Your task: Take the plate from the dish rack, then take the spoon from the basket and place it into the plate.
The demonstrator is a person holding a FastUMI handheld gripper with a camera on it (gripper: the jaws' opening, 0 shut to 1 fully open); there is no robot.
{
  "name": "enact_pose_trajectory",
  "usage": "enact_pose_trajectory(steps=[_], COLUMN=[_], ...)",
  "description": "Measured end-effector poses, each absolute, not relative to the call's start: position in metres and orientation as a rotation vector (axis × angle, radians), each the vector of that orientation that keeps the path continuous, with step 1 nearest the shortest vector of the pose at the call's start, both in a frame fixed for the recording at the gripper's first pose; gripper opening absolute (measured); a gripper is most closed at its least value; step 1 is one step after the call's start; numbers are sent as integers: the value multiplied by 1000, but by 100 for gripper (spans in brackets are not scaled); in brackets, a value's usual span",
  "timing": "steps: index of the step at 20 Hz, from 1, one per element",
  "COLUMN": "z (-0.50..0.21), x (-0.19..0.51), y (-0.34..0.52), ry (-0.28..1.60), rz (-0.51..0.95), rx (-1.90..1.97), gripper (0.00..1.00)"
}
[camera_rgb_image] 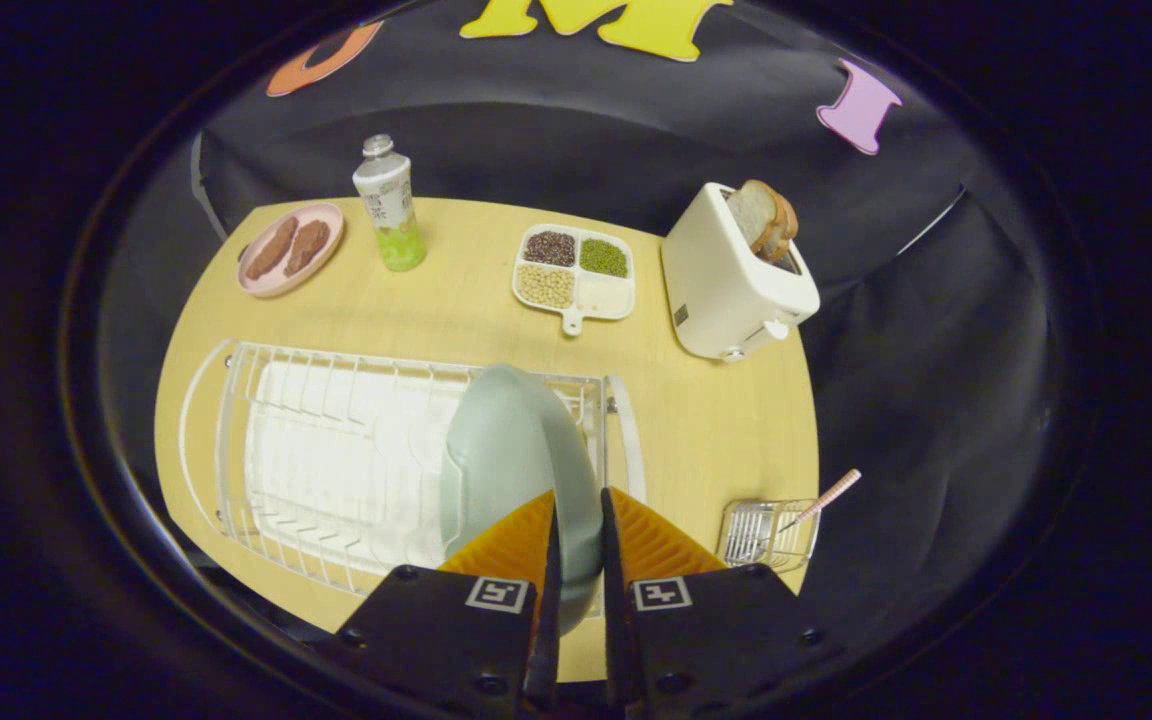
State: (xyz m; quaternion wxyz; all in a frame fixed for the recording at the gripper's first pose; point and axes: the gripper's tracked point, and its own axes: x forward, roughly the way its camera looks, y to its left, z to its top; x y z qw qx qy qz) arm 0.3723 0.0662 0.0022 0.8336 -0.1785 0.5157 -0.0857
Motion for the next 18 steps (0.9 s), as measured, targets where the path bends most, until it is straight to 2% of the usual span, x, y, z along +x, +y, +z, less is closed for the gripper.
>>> enact_pose_trajectory(steps=[2,12,18], z=[6,41,68], x=[368,358,325], y=[74,79,74], ry=[1077,912,811], rz=[-204,-361,-314], rx=[-432,-504,-435], gripper=[21,21,20])
